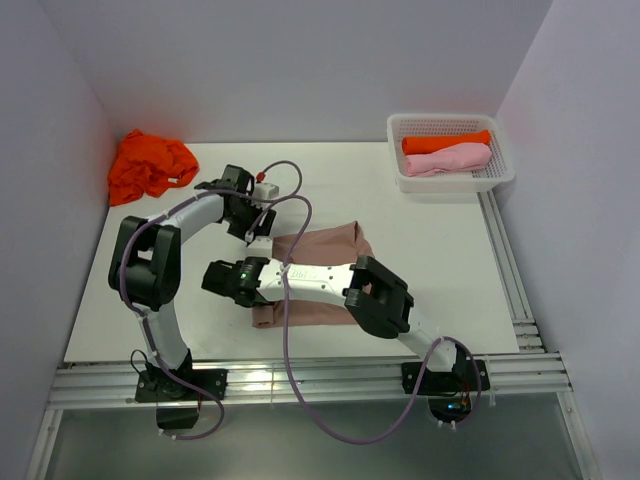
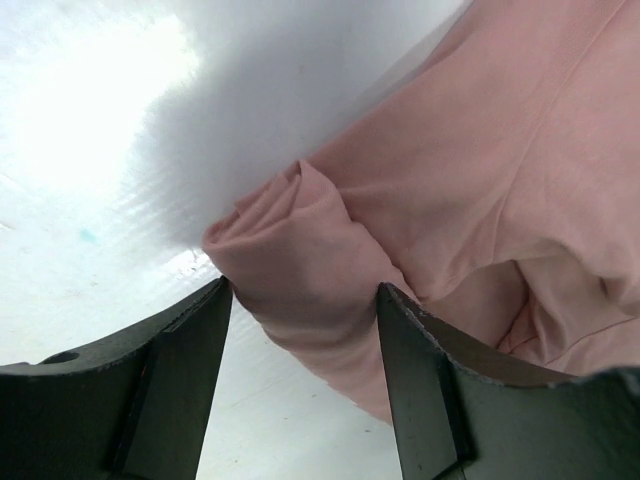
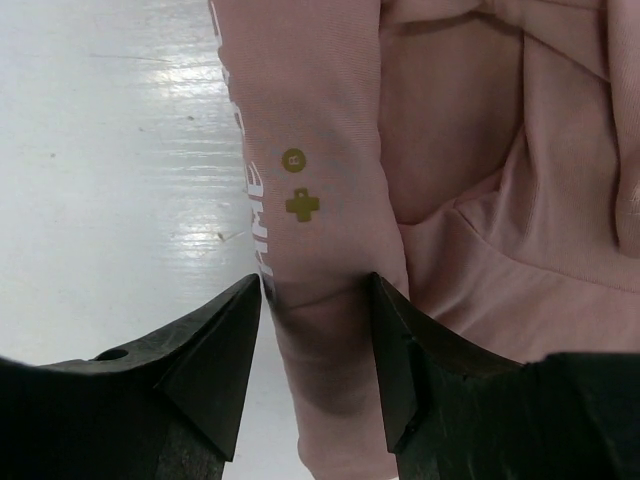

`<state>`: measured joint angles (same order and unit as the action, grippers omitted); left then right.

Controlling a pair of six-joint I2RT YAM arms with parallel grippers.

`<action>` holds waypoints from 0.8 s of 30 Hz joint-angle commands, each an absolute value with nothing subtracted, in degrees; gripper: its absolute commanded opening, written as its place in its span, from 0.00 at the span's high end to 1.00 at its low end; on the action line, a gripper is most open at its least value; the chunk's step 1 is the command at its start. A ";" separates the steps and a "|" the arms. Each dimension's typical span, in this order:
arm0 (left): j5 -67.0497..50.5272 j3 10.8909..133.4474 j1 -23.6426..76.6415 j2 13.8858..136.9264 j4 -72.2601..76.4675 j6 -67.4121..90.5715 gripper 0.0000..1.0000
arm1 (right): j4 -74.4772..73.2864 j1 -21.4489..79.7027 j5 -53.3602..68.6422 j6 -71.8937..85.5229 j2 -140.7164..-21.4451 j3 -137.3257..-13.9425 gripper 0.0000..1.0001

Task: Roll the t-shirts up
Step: Roll the tshirt

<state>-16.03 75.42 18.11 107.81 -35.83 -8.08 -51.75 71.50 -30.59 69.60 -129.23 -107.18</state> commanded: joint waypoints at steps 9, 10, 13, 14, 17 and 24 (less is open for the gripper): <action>-19.59 83.76 14.33 103.81 -36.48 -6.15 0.34 | -45.47 71.98 -27.34 69.26 -127.45 -99.15 0.54; -20.38 83.76 13.11 103.28 -36.30 -6.07 0.34 | -43.18 71.81 -26.64 68.91 -125.53 -97.66 0.57; -23.54 83.24 10.47 101.52 -36.47 -6.33 0.34 | -30.10 70.93 -22.35 67.42 -120.07 -88.71 0.68; -24.16 82.80 9.85 100.82 -36.47 -6.50 0.34 | -26.49 70.49 -21.19 66.98 -118.67 -83.98 0.71; -26.54 80.25 7.48 98.89 -35.51 -7.38 0.34 | -11.64 69.00 -16.10 66.01 -113.74 -75.10 0.73; -29.09 71.38 4.84 95.19 -32.70 -10.37 0.34 | 19.56 64.96 -6.69 70.57 -108.46 -60.04 0.73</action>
